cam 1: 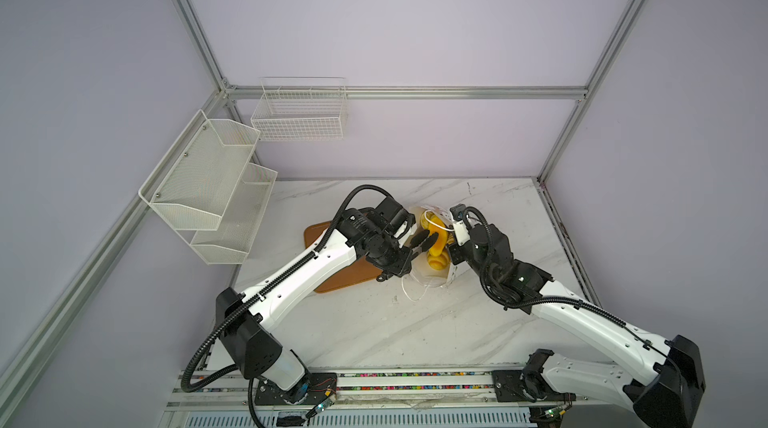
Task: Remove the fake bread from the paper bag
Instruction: 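Insert the tongs into the bag mouth with the left gripper and pinch a bread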
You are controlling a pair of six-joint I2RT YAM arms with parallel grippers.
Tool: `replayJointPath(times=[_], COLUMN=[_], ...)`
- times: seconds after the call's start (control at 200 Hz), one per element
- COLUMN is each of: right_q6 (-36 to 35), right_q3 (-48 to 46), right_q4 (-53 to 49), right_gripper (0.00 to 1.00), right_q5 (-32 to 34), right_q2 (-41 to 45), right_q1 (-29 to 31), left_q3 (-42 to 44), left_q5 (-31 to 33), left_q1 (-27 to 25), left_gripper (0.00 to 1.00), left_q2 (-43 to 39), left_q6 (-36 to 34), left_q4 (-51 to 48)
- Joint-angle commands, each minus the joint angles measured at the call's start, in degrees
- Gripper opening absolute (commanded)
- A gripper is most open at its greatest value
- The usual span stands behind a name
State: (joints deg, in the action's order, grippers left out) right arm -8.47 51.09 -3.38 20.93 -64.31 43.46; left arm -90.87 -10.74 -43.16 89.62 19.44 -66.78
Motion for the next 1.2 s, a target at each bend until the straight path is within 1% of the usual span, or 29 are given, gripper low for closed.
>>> replayJointPath(times=[0.0,0.22,0.35,0.52,0.8,0.995,1.195], right_q6=[-0.9,-1.3,-1.7,-1.9,-2.0,-1.9,-1.9], right_q3=[-0.1,-0.1,-0.1,0.2,0.6,0.9,1.4], right_q4=[3.6,3.7,3.7,3.3,3.0,2.9,2.6], right_gripper=[0.0,0.0,0.0,0.0,0.0,0.0,0.0], right_q5=[0.1,-0.4,-1.0,-1.1,-0.9,-1.0,-1.3], right_q2=[1.2,1.2,1.3,1.2,0.9,0.4,-0.2], right_q1=[0.1,0.1,0.1,0.1,0.0,0.1,0.1], left_q3=[-3.1,-1.4,-0.5,0.1,2.2,3.5,2.7], left_q5=[-2.6,-6.8,-7.9,-7.5,-6.8,-5.9,-4.5], left_q1=[0.9,2.3,3.5,4.2,5.2,5.3,5.2], left_gripper=[0.38,0.39,0.39,0.39,0.41,0.42,0.42], left_q2=[-0.3,0.0,0.4,0.6,-1.9,-2.2,-1.7], left_q6=[0.7,-0.2,-0.2,-0.2,-0.8,-1.3,-2.0], left_q4=[3.6,6.9,8.2,8.1,6.4,5.4,4.8])
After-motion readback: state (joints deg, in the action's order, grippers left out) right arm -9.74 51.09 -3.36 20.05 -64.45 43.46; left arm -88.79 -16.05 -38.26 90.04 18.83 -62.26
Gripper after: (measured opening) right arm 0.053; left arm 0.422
